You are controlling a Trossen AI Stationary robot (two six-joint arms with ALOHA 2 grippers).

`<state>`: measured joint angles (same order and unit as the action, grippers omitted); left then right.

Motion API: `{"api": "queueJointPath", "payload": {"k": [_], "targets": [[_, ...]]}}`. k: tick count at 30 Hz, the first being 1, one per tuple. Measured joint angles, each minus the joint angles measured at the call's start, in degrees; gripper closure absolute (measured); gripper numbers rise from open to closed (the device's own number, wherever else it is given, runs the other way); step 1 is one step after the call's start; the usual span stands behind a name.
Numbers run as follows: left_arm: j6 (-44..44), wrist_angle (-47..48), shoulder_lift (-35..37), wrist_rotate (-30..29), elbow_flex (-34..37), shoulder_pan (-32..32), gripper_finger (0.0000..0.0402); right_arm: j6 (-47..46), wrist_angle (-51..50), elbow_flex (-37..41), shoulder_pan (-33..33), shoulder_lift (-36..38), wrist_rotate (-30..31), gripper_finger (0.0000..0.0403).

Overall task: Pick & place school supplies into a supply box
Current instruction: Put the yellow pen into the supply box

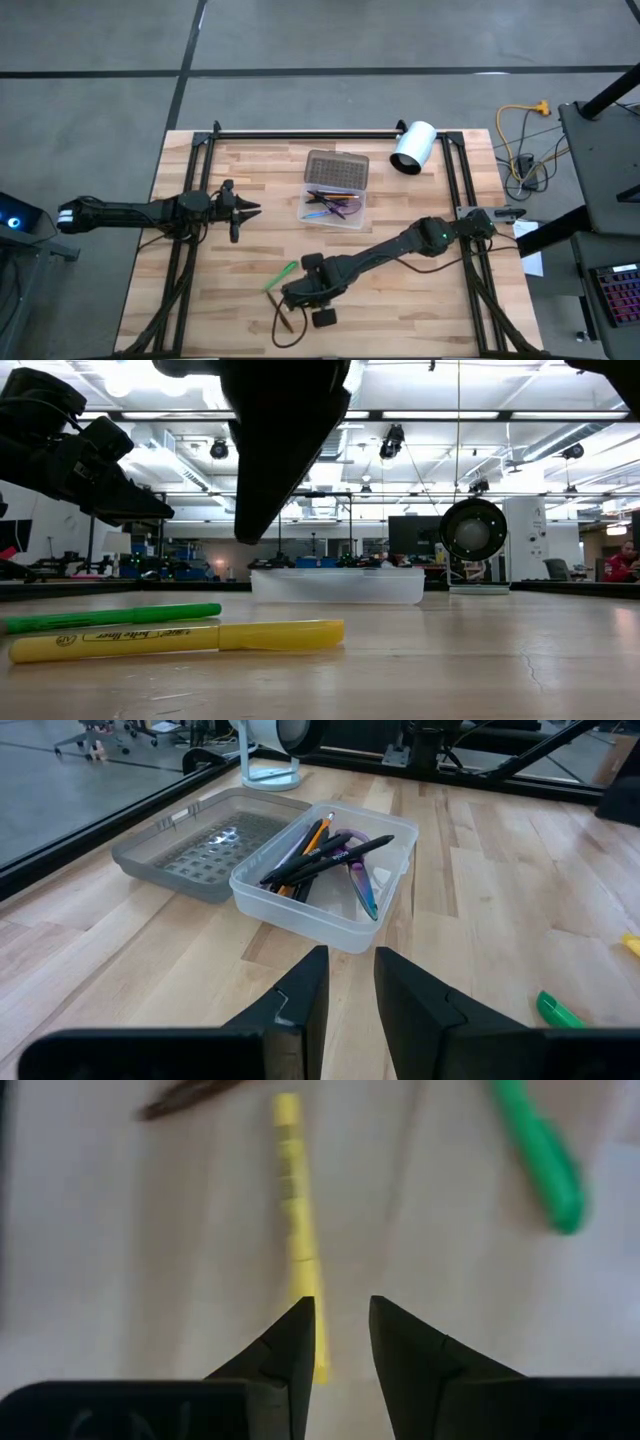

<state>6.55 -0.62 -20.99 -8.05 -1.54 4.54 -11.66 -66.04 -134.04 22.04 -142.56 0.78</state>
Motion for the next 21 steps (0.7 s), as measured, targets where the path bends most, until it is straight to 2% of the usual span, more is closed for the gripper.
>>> {"api": "queueJointPath", "payload": {"k": [3, 21], "targets": [[0.0, 0.0, 0.0, 0.0, 0.0, 0.0, 0.0332, 1.1, 0.2, 0.0, 0.1, -0.2, -2.6, 0.0312], [0.0, 0.0, 0.0, 0.0, 0.0, 0.0, 0.0332, 2.9, 2.1, -0.1, 0.1, -0.4, -2.3, 0.0312]]}}
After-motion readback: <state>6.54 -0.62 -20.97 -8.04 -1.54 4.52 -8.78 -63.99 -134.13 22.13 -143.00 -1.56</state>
